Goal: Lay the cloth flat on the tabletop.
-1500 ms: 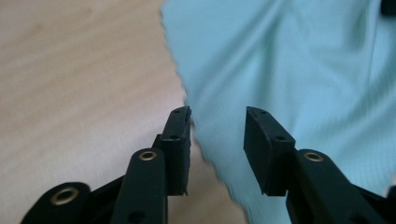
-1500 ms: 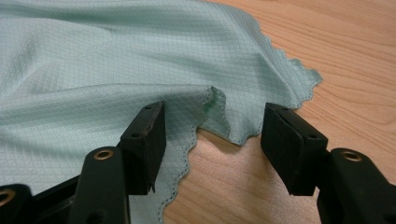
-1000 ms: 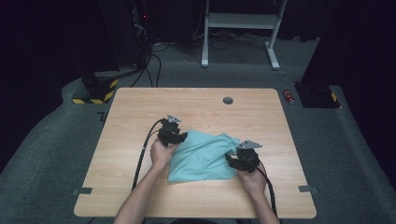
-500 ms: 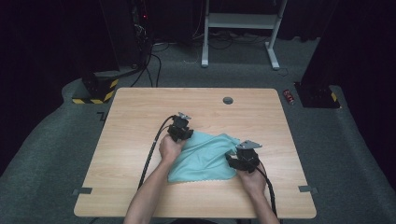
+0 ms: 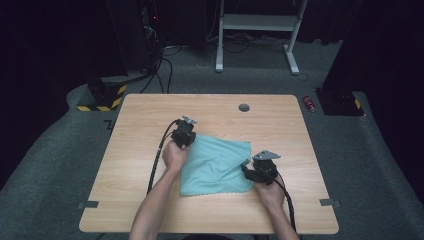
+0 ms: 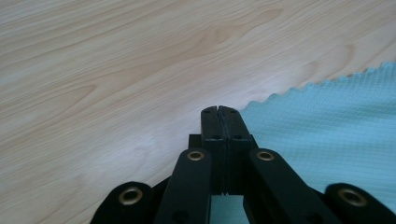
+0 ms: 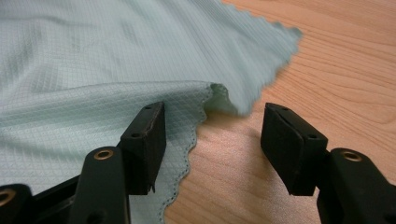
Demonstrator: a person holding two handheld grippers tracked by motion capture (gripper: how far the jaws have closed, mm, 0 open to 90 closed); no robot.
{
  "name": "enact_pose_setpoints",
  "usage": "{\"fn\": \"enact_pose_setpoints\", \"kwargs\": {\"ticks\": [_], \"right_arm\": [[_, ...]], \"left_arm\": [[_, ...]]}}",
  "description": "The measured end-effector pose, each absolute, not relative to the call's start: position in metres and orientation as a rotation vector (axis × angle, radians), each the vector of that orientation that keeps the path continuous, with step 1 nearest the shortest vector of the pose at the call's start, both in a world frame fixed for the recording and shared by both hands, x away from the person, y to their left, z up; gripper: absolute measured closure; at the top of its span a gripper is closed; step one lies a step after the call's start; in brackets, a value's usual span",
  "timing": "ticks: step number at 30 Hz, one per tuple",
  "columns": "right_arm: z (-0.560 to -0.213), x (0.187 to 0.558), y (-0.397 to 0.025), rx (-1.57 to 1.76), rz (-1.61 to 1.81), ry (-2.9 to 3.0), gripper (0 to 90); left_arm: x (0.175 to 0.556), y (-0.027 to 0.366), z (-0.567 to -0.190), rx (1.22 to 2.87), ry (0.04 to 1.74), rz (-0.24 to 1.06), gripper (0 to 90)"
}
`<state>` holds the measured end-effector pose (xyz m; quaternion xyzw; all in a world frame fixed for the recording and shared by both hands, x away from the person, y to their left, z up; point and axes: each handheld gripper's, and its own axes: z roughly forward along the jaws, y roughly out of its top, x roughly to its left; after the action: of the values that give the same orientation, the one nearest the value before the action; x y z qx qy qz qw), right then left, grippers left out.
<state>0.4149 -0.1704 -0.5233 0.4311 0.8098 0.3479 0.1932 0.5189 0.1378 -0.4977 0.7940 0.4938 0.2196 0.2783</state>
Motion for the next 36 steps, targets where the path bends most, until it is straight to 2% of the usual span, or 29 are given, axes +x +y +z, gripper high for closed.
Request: {"fn": "enact_pose_setpoints", "kwargs": {"ticks": [7,8,10,12,17,22,24,26,30,36], "right_arm": [[-0.523,0.415,-0.17,1.21,0.976,2.272,40.4],[-0.523,0.415,-0.17,1.209,0.976,2.272,40.4],[-0.523,0.415,-0.17,1.209,0.978,2.272,40.5],[-0.523,0.415,-0.17,1.209,0.978,2.272,41.0],[-0.523,0.415,-0.17,1.188,0.995,2.291,44.6],[-0.523,0.414,-0.17,1.177,1.003,2.301,47.8],[-0.523,0.413,-0.172,1.167,1.021,2.312,54.4],[-0.518,0.414,-0.179,1.211,1.092,2.311,64.6],[-0.509,0.421,-0.189,1.245,1.18,2.285,71.7],[-0.498,0.453,-0.187,1.256,1.198,2.26,74.3]], "left_arm": [[0.52,0.141,-0.507,2.141,1.337,0.615,88.7],[0.519,0.141,-0.507,2.13,1.337,0.612,86.5],[0.513,0.144,-0.503,2.106,1.313,0.58,76.1],[0.508,0.145,-0.501,2.104,1.297,0.583,75.0],[0.486,0.155,-0.498,2.052,1.279,0.537,63.8],[0.46,0.156,-0.505,2.08,1.254,0.522,56.7],[0.449,0.158,-0.508,2.067,1.24,0.511,54.7],[0.44,0.159,-0.51,2.054,1.235,0.503,52.8],[0.422,0.165,-0.517,2.042,1.243,0.507,51.2],[0.41,0.175,-0.523,1.997,1.257,0.516,48.8]]}}
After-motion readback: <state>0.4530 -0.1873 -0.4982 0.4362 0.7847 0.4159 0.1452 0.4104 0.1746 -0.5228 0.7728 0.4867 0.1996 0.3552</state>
